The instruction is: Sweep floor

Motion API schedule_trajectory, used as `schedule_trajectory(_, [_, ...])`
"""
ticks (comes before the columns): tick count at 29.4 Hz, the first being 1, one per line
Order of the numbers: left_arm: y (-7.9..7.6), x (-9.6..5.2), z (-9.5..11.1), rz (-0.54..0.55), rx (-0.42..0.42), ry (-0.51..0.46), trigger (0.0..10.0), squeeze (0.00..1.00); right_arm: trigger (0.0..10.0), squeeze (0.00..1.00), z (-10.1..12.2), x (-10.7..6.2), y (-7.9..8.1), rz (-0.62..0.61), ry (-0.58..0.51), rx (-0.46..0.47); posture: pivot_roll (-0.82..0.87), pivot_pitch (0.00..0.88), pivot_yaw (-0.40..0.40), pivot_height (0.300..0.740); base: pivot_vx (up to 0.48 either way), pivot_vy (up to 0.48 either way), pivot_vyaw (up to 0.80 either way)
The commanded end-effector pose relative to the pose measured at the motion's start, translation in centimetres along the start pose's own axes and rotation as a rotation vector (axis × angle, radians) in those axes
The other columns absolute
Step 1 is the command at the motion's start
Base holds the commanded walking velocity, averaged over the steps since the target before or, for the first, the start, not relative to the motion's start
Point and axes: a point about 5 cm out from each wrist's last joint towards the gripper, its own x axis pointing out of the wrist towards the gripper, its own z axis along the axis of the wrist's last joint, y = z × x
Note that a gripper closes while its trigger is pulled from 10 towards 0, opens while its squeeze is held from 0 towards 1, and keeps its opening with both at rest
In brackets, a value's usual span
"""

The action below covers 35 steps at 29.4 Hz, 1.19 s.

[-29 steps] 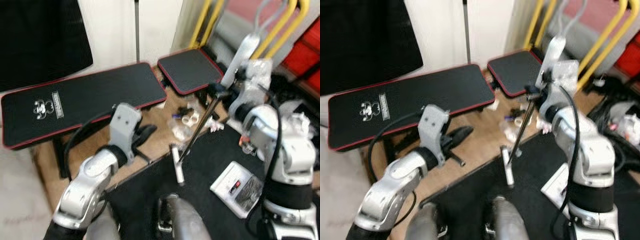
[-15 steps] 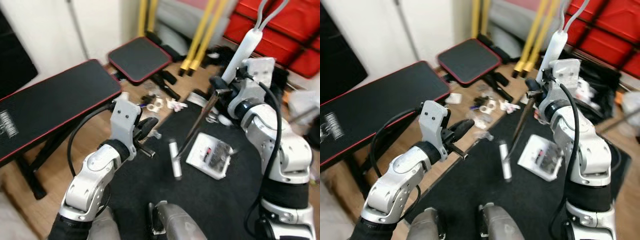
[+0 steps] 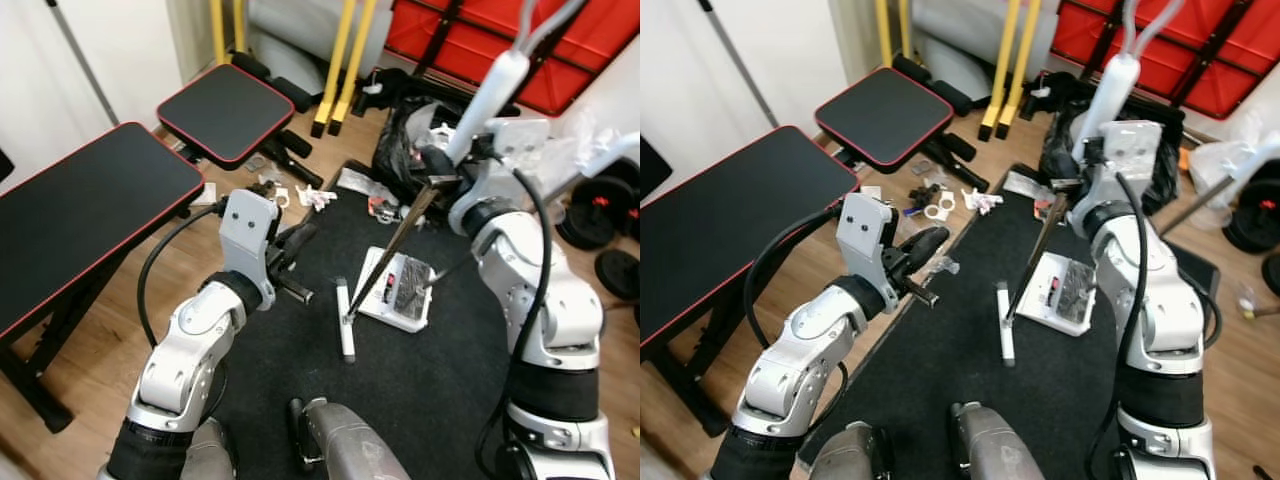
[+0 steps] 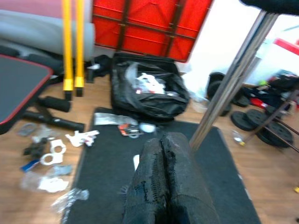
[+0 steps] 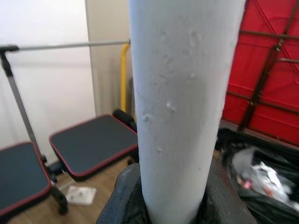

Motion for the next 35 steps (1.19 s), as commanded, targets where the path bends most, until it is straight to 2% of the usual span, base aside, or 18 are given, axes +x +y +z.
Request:
schedule_trajectory(1, [-0.1,0.3,-0.3,-0.002,-0.01,0.001,10.0,0.0,10.0,0.0,0.9,0.0,0.1,0.017,-0.077,0.012,-0.17,0.099,-0.188,0.74,0.0,0.0,0.0])
schedule_trajectory(8, [0.3,0.9,-0.1,0.022,-0.003,-0.026,10.0,0.0,10.0,0.0,0.5,0.0,0.2,0.05,-0.129,0.065,-0.17,0.08,-0.186,0.74,0.0,0.0,0.0])
schedule_trajectory(15, [0.8,1.4,0.2,0.043,0.021,-0.058,10.0,0.0,10.0,0.0,0.4,0.1,0.1,0.053,-0.146,0.073,-0.17,0.061,-0.183,0.74,0.0,0.0,0.0])
schedule_trajectory(18, [0.7,2.0,1.0,0.024,0.143,-0.087,10.0,0.0,10.0,0.0,2.1,1.3,1.3,0.153,-0.141,0.058,-0.17,0.052,-0.174,0.74,0.0,0.0,0.0])
schedule_trajectory(22, [0.6,2.2,1.0,0.017,0.194,-0.086,10.0,0.0,10.0,0.0,2.8,1.8,1.6,0.181,-0.143,0.061,-0.17,0.051,-0.171,0.74,0.0,0.0,0.0])
schedule_trajectory(24, [0.5,2.4,0.8,-0.001,0.266,-0.079,10.0,0.0,10.0,0.0,3.6,2.2,2.4,0.246,-0.14,0.083,-0.17,0.051,-0.171,0.74,0.0,0.0,0.0])
schedule_trajectory(25, [0.5,2.4,0.8,-0.001,0.266,-0.079,10.0,0.0,10.0,0.0,3.6,2.2,2.4,0.246,-0.14,0.083,-0.17,0.051,-0.171,0.74,0.0,0.0,0.0])
schedule_trajectory(27, [0.0,2.7,0.7,-0.053,0.37,-0.079,10.0,0.0,10.0,0.0,4.2,2.7,3.5,0.357,-0.095,0.019,-0.17,0.049,-0.167,0.74,0.0,0.0,0.0])
schedule_trajectory(28, [0.0,2.7,0.7,-0.053,0.37,-0.079,10.0,0.0,10.0,0.0,4.2,2.7,3.5,0.357,-0.095,0.019,-0.17,0.049,-0.167,0.74,0.0,0.0,0.0])
schedule_trajectory(30, [-0.3,2.9,0.6,-0.087,0.447,-0.08,10.0,0.0,10.0,0.0,4.8,2.8,4.1,0.448,-0.06,-0.048,-0.17,0.047,-0.16,0.74,0.0,0.0,0.0])
schedule_trajectory(31, [-0.3,2.9,0.6,-0.087,0.447,-0.08,10.0,0.0,10.0,0.0,4.8,2.8,4.1,0.448,-0.06,-0.048,-0.17,0.047,-0.16,0.74,0.0,0.0,0.0])
schedule_trajectory(34, [-0.6,4.2,1.1,-0.117,0.475,-0.102,10.0,0.0,10.0,0.0,9.0,3.2,5.0,0.603,-0.098,-0.084,-0.17,0.044,-0.161,0.74,0.0,0.0,0.0])
schedule_trajectory(35, [-0.6,4.2,1.1,-0.117,0.475,-0.102,10.0,0.0,10.0,0.0,9.0,3.2,5.0,0.603,-0.098,-0.084,-0.17,0.044,-0.161,0.74,0.0,0.0,0.0])
